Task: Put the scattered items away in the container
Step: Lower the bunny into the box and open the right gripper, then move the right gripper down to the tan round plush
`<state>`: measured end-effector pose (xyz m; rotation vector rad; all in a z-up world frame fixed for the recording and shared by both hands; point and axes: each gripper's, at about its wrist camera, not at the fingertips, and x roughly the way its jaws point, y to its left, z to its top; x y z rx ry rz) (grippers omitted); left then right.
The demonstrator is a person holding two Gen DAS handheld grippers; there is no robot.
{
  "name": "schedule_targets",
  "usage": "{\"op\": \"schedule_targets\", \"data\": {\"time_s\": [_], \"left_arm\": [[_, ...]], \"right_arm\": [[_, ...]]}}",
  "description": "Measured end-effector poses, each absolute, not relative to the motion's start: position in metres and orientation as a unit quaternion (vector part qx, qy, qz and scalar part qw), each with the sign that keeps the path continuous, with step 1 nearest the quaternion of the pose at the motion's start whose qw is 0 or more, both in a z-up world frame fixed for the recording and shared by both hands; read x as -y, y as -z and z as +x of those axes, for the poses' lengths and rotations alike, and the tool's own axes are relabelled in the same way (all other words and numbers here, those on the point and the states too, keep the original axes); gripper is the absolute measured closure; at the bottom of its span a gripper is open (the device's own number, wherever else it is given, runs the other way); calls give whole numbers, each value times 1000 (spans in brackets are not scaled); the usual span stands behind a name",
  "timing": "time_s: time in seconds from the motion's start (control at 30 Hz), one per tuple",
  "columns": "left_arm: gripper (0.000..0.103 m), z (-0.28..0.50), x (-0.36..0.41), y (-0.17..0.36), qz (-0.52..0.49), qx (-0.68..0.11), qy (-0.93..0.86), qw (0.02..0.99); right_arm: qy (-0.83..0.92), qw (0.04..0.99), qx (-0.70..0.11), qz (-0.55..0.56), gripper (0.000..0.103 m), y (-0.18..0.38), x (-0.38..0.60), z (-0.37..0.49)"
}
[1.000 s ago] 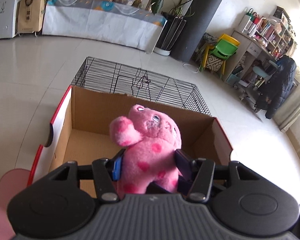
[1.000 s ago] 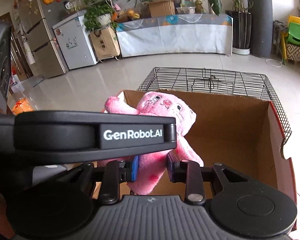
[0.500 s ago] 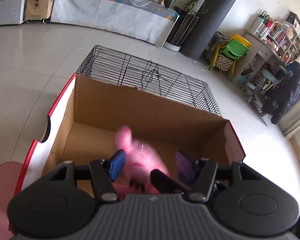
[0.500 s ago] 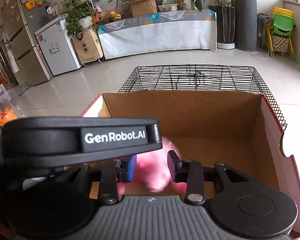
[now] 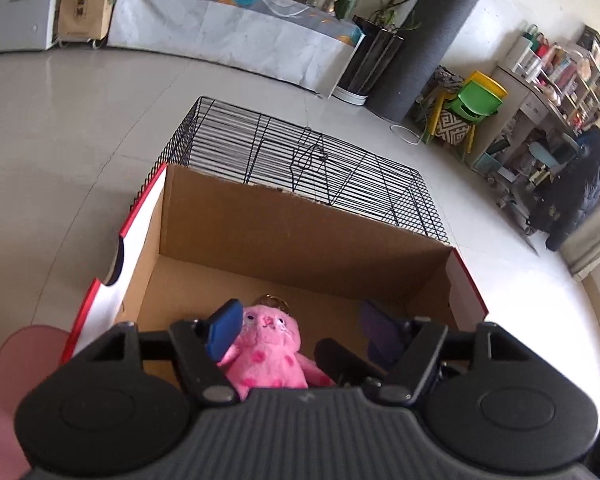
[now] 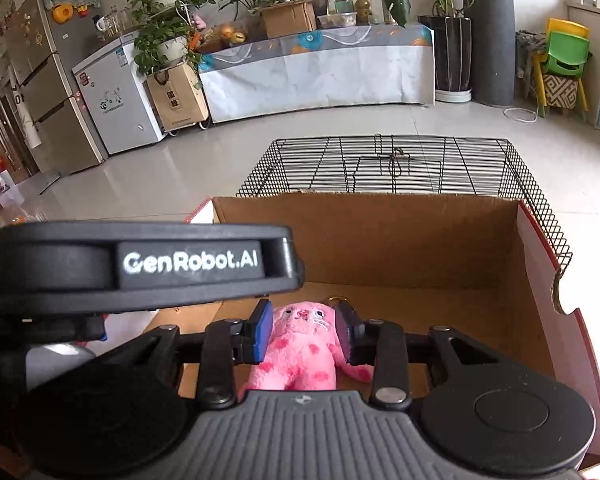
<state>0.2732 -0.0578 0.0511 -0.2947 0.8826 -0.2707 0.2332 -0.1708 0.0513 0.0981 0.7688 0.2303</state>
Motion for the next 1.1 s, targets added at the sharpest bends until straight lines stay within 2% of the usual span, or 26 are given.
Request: {"op": "schedule_targets", "data": {"time_s": [0.03,0.23,0.63,0.9,1.1], "left_arm": [[24,270,57,-55,-138,-420,131,887],[20,252,48,-79,-128,-400,134,898],[18,207,25,-107,-107,-380,122,910],[14,169,11,-111,-80,-382,109,914],[11,149,-2,-93,-111,-418,106,896]], "right_arm": [[-111,921,-371,48,66,-54,171,232],[-121,927,-352,49,62,-70,167,221],[-167,924,-343,17,61,-88,165,183],[-199,908,-370,-9,60,-83,157,153],[-228,885,-407,-19,51,-63,149,139]]}}
